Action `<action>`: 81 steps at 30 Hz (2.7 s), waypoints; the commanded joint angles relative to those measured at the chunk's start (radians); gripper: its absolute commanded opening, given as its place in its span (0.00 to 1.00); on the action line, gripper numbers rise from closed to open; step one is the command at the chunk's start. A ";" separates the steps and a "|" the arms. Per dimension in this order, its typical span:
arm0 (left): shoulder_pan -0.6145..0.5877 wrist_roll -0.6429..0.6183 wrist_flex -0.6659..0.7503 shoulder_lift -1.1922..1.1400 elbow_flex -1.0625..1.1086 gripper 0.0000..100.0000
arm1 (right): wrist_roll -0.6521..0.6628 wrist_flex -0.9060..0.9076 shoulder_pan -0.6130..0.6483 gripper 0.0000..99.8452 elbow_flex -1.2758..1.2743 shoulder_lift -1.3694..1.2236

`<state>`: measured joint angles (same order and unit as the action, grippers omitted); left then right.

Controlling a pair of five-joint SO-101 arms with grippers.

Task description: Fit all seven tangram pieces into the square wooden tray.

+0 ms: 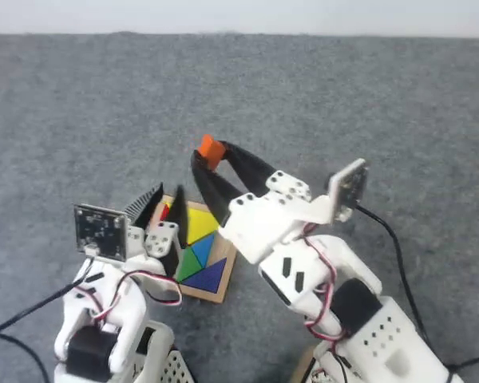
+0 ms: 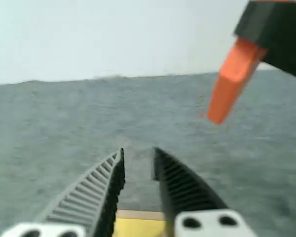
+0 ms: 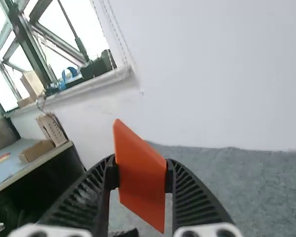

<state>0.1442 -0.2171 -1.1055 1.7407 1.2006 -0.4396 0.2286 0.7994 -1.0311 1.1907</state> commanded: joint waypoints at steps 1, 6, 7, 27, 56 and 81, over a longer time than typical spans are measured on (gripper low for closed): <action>0.074 -0.037 -0.014 -0.002 -0.061 0.19 | -0.012 0.039 -0.008 0.01 0.012 0.064; 0.121 -0.038 0.078 -0.006 -0.018 0.23 | -0.012 0.053 -0.010 0.01 0.009 0.111; 0.123 -0.038 0.107 -0.006 -0.005 0.23 | -0.012 0.054 -0.010 0.01 0.008 0.119; 0.117 -0.092 0.163 -0.006 -0.074 0.22 | -0.012 0.467 -0.002 0.01 0.008 0.335; -0.445 0.009 0.026 -0.002 -0.088 0.22 | 0.186 0.349 0.019 0.01 -0.216 0.219; -0.632 0.008 -0.095 -0.002 -0.079 0.22 | -0.175 0.417 -0.041 0.01 0.146 -0.782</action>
<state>-0.4833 -0.2202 -1.1960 1.7423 1.1623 -0.5900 0.6951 0.7672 -0.9498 0.4312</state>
